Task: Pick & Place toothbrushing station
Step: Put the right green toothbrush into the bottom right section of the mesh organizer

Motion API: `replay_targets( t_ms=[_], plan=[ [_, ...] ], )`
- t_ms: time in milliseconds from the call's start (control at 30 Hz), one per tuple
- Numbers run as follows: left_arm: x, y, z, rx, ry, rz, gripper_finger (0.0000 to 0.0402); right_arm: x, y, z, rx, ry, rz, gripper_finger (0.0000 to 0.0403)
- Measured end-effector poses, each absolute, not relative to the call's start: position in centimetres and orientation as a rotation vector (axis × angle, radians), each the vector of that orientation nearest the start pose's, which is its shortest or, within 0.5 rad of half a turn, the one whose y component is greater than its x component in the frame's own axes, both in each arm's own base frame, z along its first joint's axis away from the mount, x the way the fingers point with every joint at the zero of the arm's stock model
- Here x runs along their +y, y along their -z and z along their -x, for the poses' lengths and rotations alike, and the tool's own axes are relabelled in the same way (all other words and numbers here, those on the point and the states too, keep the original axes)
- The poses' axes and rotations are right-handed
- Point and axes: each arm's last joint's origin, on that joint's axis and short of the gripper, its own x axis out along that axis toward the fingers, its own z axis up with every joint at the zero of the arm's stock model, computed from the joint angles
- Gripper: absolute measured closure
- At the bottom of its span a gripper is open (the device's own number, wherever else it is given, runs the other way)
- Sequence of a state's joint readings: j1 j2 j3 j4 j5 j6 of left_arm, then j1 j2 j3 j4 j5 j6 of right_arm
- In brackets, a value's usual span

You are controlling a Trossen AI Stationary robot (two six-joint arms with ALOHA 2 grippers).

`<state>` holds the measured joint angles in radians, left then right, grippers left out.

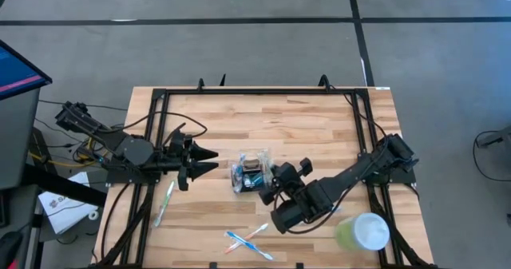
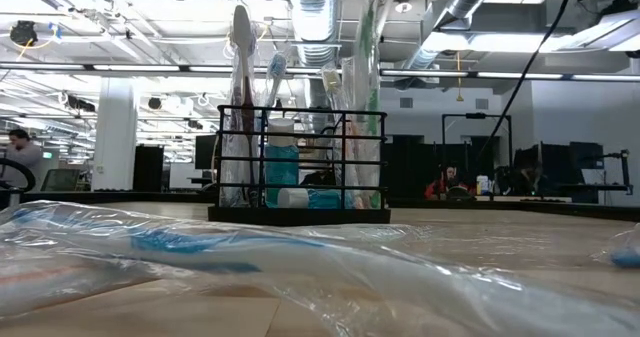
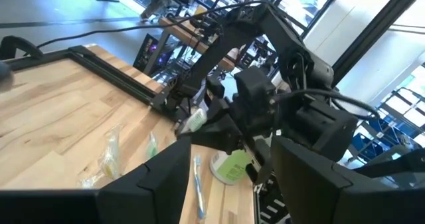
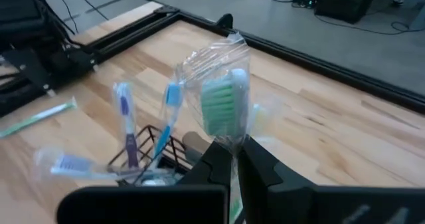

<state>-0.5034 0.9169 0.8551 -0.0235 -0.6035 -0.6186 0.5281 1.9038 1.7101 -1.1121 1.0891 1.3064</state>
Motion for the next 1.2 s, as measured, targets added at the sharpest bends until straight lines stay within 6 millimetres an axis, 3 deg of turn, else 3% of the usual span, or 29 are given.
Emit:
replay_targets(
  t_ms=[433, 833, 1067, 1200],
  plan=[
    [-8.2, -35.0, -18.2, 0.039, -0.119, 0.573, 0.0202, 16.6, -25.2, -34.5, 0.446, 0.879, -0.273, 0.0402],
    [-8.2, -35.0, -18.2, 0.04, -0.12, 0.573, 0.0202, 15.2, -21.3, -34.8, 0.501, 0.874, -0.357, 0.0402],
    [-8.2, -35.0, -18.2, 0.039, -0.121, 0.572, 0.0202, 15.2, -21.2, -34.8, 0.5, 0.868, -0.365, 0.0394],
    [-8.1, -35.0, -18.2, 0.043, -0.122, 0.57, 0.0202, 15.1, -20.9, -34.9, 0.555, 0.849, -0.392, 0.0356]
  ],
)
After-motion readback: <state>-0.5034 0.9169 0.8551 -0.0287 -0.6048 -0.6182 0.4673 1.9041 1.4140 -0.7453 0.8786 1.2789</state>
